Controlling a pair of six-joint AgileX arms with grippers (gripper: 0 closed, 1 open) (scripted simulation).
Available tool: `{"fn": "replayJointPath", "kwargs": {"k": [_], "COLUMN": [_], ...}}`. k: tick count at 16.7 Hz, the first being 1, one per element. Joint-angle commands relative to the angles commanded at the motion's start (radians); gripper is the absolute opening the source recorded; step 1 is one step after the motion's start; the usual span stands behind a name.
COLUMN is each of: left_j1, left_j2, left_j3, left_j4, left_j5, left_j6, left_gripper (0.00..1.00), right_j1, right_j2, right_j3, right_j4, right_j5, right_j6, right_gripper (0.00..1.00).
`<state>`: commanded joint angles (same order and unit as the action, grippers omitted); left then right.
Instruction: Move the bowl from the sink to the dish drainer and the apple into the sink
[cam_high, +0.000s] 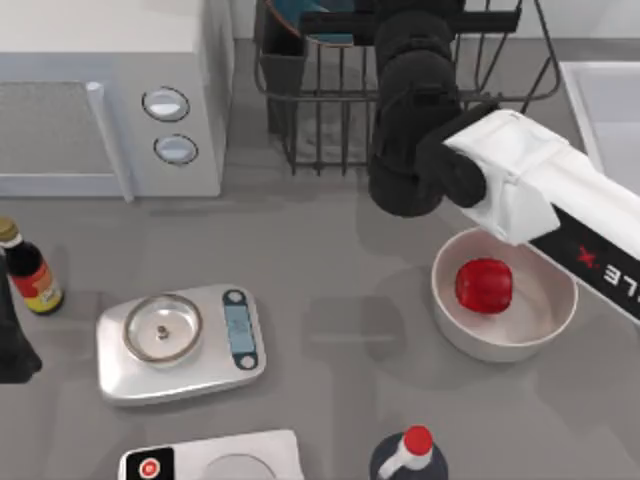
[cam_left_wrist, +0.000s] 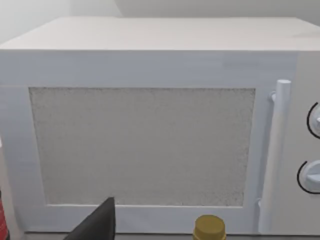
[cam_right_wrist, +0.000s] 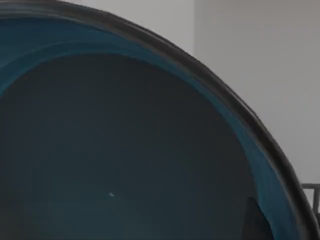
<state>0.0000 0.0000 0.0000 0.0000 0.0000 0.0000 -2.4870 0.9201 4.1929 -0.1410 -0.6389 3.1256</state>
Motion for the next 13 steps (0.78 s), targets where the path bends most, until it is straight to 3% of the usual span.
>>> {"fn": "replayJointPath", "kwargs": {"k": [9, 13], "left_j1": [0.000, 0.000], "left_j2": [0.000, 0.000], "left_j3": [0.000, 0.000], "left_j4": [0.000, 0.000], "left_j5": [0.000, 0.000], "left_j6": [0.000, 0.000], "left_gripper": [1.00, 1.00], "right_j1": [0.000, 0.000], "right_j2": [0.000, 0.000], "right_j3": [0.000, 0.000], "right_j4": [0.000, 0.000], "right_j5": [0.000, 0.000], "right_j6": [0.000, 0.000], "right_gripper": [0.98, 1.00]}}
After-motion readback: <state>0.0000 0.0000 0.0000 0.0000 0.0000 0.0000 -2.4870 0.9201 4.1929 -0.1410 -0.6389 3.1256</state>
